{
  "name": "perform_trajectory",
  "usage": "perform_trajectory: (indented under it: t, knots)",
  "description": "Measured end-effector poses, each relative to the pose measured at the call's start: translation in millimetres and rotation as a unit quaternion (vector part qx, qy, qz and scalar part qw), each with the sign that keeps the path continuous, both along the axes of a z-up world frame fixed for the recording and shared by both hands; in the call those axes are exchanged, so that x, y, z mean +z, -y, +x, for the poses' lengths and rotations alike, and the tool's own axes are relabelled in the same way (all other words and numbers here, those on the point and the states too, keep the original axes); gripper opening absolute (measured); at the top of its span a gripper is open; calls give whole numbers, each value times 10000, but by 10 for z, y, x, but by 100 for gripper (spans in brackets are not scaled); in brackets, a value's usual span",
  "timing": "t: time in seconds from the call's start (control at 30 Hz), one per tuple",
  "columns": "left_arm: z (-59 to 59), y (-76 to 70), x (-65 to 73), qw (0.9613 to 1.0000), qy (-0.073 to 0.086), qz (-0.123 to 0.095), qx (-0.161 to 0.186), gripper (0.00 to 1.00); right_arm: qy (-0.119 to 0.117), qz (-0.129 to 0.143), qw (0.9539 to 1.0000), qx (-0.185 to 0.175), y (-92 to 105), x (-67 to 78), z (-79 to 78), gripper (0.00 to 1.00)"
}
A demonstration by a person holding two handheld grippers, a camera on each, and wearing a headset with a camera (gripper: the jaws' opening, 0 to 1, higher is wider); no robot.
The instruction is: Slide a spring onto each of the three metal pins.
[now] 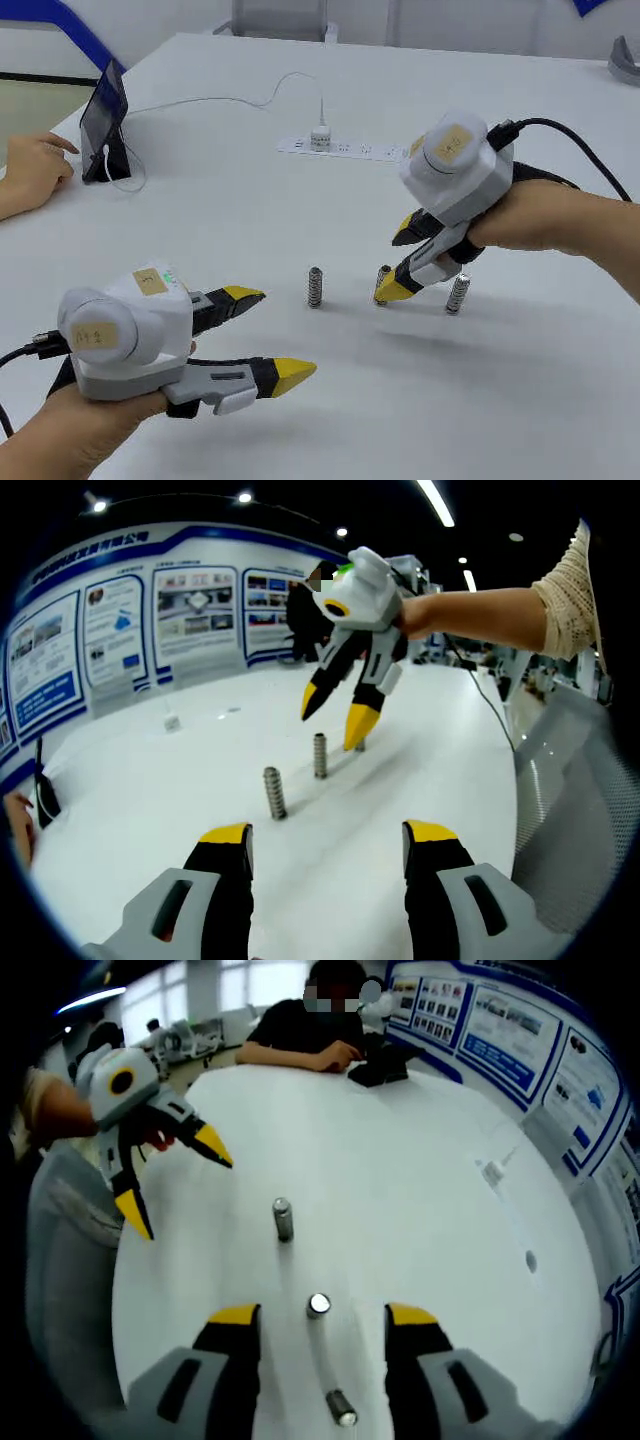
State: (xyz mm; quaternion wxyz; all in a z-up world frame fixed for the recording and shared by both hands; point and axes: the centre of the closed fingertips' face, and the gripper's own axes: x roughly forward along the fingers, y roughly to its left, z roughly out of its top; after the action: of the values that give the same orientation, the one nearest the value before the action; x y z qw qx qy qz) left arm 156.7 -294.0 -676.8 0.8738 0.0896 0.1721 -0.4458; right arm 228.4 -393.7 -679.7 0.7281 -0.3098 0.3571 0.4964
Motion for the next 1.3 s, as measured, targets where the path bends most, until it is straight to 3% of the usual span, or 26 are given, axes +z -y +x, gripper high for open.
perform_trajectory:
  t: [0.57, 0.97, 1.3]
  knots:
    - [52, 22, -1, 10000, -18, 30, -3, 65, 283, 393, 9974, -537, 433, 86, -57, 61]
    - [51, 12, -4, 10000, -43, -7, 42, 67, 469, 731, 9934, -746, 618, 102, -258, 66]
    - [33, 34, 5, 10000, -57, -24, 23, 69, 595, 1122, 9867, -1011, 762, 85, -436, 68]
